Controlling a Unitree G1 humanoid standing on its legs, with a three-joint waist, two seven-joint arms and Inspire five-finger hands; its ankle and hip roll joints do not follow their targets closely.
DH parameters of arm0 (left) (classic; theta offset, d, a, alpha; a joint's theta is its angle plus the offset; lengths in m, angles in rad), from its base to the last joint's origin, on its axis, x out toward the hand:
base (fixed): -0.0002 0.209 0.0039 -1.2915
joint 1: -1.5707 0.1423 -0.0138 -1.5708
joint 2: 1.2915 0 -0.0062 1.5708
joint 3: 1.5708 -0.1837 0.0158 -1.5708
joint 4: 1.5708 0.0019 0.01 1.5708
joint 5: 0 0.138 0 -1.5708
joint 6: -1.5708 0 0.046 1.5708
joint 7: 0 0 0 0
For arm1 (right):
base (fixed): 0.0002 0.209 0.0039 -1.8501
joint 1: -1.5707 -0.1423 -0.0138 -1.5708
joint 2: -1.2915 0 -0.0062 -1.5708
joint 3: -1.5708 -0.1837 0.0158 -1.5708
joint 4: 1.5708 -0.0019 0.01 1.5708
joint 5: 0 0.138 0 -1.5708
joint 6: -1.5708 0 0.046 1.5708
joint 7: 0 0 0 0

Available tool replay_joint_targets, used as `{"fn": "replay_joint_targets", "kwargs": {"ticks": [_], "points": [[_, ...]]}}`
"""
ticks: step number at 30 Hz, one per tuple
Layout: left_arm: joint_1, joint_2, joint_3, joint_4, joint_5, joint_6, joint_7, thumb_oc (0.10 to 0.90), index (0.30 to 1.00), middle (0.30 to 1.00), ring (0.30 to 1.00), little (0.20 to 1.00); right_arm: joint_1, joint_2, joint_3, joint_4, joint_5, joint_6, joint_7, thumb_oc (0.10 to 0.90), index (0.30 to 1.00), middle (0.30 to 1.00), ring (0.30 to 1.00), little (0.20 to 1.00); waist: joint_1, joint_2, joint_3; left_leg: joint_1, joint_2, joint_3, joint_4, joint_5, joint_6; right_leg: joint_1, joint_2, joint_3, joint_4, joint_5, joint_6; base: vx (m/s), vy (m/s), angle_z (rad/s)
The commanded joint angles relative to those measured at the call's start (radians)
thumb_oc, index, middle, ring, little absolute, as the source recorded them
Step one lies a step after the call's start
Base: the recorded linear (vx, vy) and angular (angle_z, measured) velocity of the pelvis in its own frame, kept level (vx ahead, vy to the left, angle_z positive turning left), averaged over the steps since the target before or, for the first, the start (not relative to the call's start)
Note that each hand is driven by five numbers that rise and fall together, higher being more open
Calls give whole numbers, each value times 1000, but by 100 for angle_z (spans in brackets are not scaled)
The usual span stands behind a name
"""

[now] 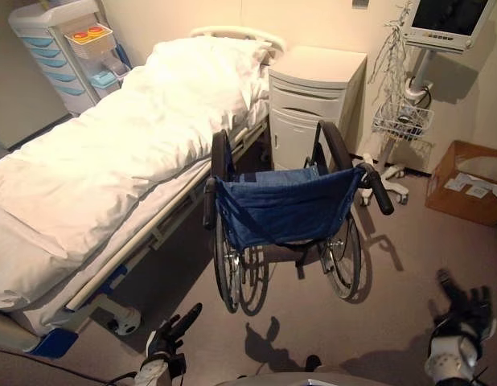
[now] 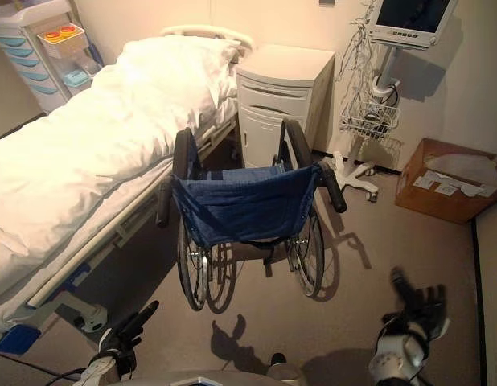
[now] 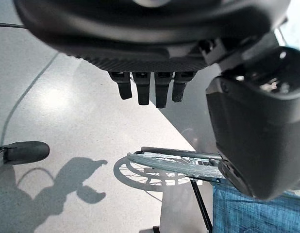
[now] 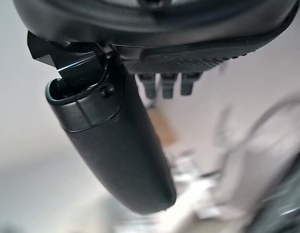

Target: Push the wheelchair next to the bed

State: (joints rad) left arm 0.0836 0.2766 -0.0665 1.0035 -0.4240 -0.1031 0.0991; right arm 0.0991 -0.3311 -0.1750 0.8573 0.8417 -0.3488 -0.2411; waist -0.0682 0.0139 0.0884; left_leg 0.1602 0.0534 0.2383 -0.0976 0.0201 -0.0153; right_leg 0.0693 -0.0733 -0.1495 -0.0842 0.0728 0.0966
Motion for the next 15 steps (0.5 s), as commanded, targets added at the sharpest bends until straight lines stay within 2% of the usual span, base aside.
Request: {"fn": "replay_joint_targets", "kwargs": {"ticks": [1,4,7,12,15], "points": [[-60,32,-8,14,41,-128,5,800,900,900,900,900,-80,-7,13,45,-187,-7,-10,800,900,900,900,900,3,-20,27,-44,-54,-10,64,-85,21,-7,39,-18,119,-126,-3,-40,-40,5],[-57,13,-33,35,59,-172,-4,800,900,900,900,900,-58,23,59,209,-276,35,24,800,900,900,900,900,6,-18,38,-47,-49,-16,74,-88,19,-2,44,-21,117,-132,-11,-45,-32,4],[-52,-1,-54,58,62,-175,-35,800,900,900,900,900,-40,46,124,257,-365,86,57,800,900,900,900,900,3,-15,45,-48,-46,-18,82,-90,18,1,47,-21,117,-134,-16,-33,-8,4],[-45,-29,-76,87,44,-143,-107,800,900,900,900,900,-24,85,246,289,-535,152,137,800,900,900,900,900,0,-10,52,-52,-45,-21,95,-92,16,4,48,-23,118,-137,-21,-13,5,-1],[-46,-40,-92,109,66,-108,-141,800,900,900,900,900,-25,96,315,292,-597,152,170,800,900,900,900,900,2,-9,51,-53,-45,-27,96,-92,14,7,47,-27,118,-142,-23,0,0,0]]}}
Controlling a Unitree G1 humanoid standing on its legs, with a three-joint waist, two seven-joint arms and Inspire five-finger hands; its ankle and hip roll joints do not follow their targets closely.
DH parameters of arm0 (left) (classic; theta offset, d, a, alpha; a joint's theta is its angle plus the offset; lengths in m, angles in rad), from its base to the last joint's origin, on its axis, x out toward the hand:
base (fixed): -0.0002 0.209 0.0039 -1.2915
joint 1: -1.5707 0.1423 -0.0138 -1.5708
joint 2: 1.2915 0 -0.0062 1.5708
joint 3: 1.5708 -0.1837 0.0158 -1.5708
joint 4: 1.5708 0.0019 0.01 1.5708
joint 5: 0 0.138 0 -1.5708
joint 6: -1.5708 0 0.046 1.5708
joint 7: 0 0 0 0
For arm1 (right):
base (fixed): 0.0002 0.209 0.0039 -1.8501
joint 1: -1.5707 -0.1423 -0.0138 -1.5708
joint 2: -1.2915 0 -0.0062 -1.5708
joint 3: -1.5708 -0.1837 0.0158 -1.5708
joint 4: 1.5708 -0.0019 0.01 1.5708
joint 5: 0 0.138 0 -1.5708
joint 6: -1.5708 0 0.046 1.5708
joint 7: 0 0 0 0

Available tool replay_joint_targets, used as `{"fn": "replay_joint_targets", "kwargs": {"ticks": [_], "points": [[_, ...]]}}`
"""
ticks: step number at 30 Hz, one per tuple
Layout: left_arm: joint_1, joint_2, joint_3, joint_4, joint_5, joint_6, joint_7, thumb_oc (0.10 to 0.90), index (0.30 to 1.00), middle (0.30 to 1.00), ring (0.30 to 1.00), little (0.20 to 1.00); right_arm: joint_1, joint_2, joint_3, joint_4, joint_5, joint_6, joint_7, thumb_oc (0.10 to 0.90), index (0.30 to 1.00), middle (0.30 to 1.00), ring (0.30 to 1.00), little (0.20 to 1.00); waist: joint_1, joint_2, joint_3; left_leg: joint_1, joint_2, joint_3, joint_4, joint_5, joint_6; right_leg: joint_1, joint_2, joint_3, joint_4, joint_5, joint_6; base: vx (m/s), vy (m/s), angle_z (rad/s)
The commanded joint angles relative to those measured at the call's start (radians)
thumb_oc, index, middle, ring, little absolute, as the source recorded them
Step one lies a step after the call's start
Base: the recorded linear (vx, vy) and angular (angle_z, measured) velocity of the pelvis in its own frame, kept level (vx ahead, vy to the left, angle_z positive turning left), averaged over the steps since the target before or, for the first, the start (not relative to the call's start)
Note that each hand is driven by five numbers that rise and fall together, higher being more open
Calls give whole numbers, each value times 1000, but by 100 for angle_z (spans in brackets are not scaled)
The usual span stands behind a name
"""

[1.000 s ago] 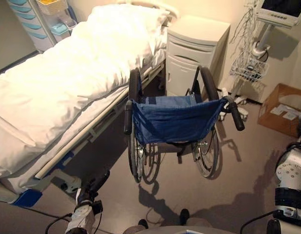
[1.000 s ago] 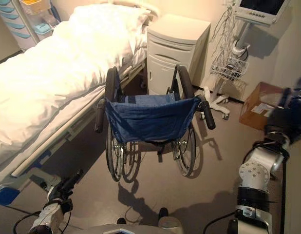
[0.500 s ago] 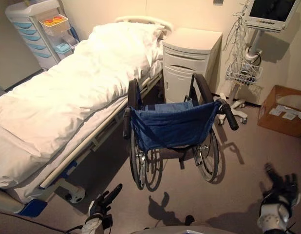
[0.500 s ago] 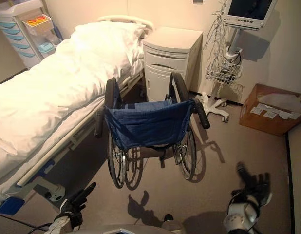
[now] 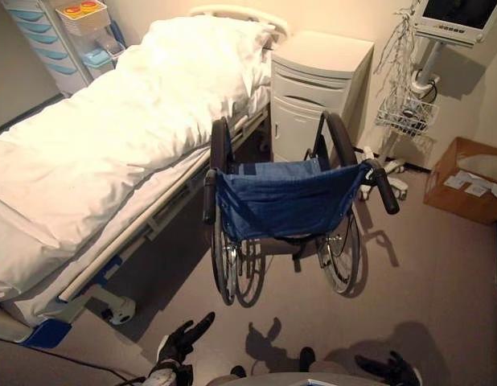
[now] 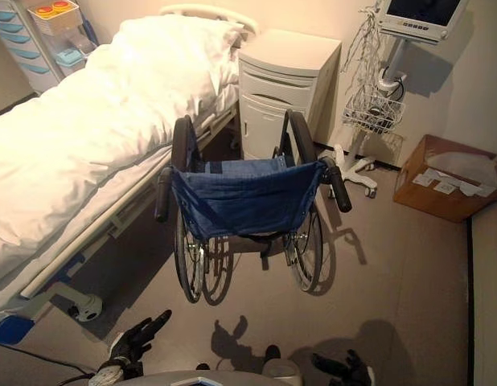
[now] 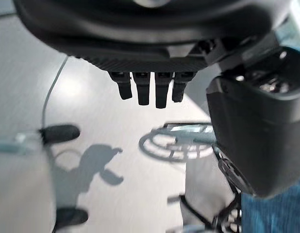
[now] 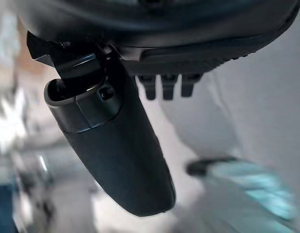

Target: Push the wheelchair next to the bed

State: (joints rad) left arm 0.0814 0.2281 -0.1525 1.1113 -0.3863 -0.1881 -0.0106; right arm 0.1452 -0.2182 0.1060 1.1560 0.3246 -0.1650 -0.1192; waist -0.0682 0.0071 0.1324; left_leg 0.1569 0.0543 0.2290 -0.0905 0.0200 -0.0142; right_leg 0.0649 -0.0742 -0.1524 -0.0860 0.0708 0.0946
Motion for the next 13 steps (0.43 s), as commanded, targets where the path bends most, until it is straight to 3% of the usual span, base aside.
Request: {"fn": "replay_joint_targets", "kwargs": {"ticks": [1,8,13], "points": [[-45,6,-18,6,47,-16,-49,800,900,900,900,900,-74,-17,58,-19,-87,-16,71,800,900,900,900,900,2,-2,6,-50,-47,-20,87,-91,12,12,47,-26,120,-140,-20,0,0,0],[-60,10,-90,-22,55,-16,-61,800,900,900,900,900,-104,-41,174,-11,-215,45,209,800,900,900,900,900,17,-1,-1,-51,-48,-36,70,-81,3,16,45,-43,117,-145,-18,0,0,0],[-72,15,-106,-24,88,-29,-47,800,900,900,900,900,-120,-45,188,-3,-192,62,202,800,900,900,900,900,27,-6,-11,-52,-50,-44,62,-77,0,20,45,-52,113,-145,-18,2,-7,9]]}}
